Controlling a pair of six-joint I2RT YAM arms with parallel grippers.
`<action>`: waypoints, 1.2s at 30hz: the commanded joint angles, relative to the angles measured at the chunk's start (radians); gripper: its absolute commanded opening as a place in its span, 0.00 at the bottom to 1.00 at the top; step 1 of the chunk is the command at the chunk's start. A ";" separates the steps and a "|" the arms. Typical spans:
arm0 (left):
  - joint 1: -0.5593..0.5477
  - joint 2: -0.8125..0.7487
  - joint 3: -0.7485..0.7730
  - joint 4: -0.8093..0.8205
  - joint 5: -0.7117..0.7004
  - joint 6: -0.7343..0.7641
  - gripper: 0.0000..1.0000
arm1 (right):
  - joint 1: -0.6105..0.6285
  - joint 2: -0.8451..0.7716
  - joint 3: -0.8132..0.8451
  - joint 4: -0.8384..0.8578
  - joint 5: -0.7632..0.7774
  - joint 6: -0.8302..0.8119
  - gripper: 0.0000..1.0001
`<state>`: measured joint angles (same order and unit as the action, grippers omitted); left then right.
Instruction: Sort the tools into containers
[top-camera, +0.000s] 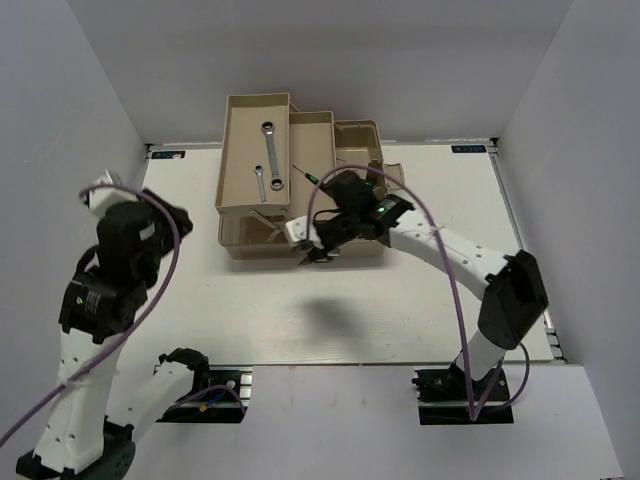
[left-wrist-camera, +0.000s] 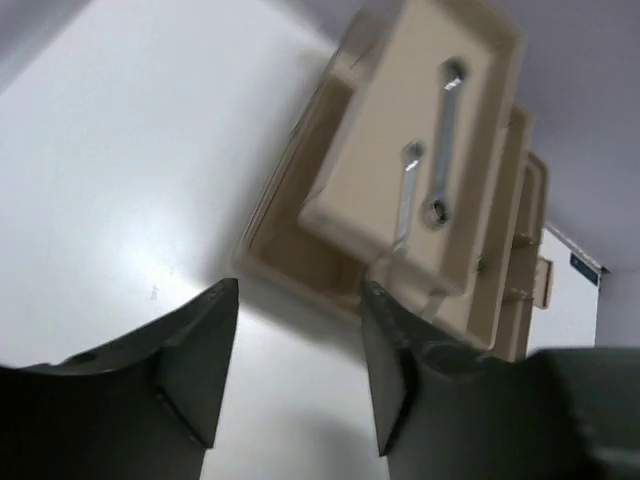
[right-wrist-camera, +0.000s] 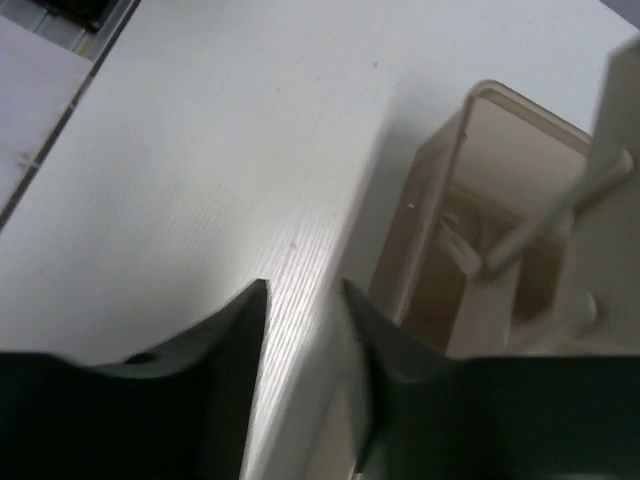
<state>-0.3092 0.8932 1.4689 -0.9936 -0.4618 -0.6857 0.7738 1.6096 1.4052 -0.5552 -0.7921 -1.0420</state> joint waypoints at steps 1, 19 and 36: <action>0.002 -0.063 -0.186 -0.171 -0.040 -0.221 0.64 | 0.102 0.065 0.084 0.159 0.132 0.013 0.46; -0.008 -0.366 -0.605 -0.275 0.055 -0.445 0.73 | 0.300 0.516 0.383 0.376 0.715 0.076 0.59; 0.001 -0.378 -0.936 0.004 0.279 -0.485 0.71 | 0.294 0.494 0.457 0.167 0.803 0.221 0.00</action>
<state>-0.3130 0.5072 0.5602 -1.0931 -0.2420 -1.1427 1.0744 2.2208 1.8618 -0.3424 -0.0429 -0.8150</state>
